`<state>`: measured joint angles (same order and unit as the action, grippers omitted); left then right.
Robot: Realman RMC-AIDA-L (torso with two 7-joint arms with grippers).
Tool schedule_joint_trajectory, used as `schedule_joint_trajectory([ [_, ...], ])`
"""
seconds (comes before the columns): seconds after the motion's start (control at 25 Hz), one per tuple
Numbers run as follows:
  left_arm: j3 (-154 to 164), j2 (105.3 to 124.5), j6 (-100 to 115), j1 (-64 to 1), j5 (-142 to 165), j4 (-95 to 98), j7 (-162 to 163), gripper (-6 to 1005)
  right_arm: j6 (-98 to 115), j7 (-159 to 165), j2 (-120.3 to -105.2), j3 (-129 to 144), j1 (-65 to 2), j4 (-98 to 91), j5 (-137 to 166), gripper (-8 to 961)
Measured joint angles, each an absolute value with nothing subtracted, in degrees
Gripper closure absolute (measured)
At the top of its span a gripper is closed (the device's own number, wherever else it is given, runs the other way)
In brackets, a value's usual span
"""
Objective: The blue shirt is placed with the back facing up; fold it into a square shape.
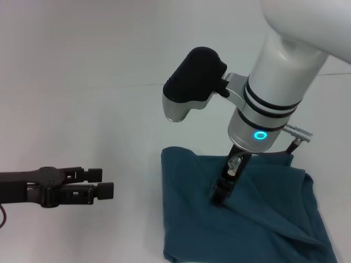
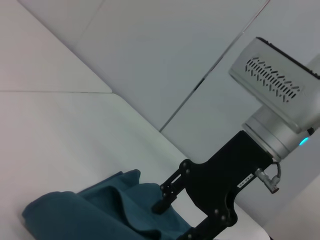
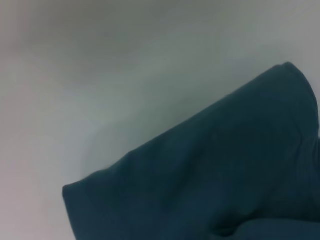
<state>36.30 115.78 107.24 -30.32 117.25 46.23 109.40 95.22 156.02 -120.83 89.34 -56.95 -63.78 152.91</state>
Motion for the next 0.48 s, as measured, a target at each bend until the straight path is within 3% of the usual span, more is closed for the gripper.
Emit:
schedule_joint_trajectory([
  [0.12,36.40,115.76,106.88,-30.33,117.25,46.07,109.39,79,94.54,156.29,-120.72,89.74,-57.01,-63.29,152.89,316],
  [0.48,36.28,115.75,106.62,-30.32,117.25,46.08,109.26,85,94.11,156.05,-120.63,89.82,-57.24,-61.54,151.77,575],
])
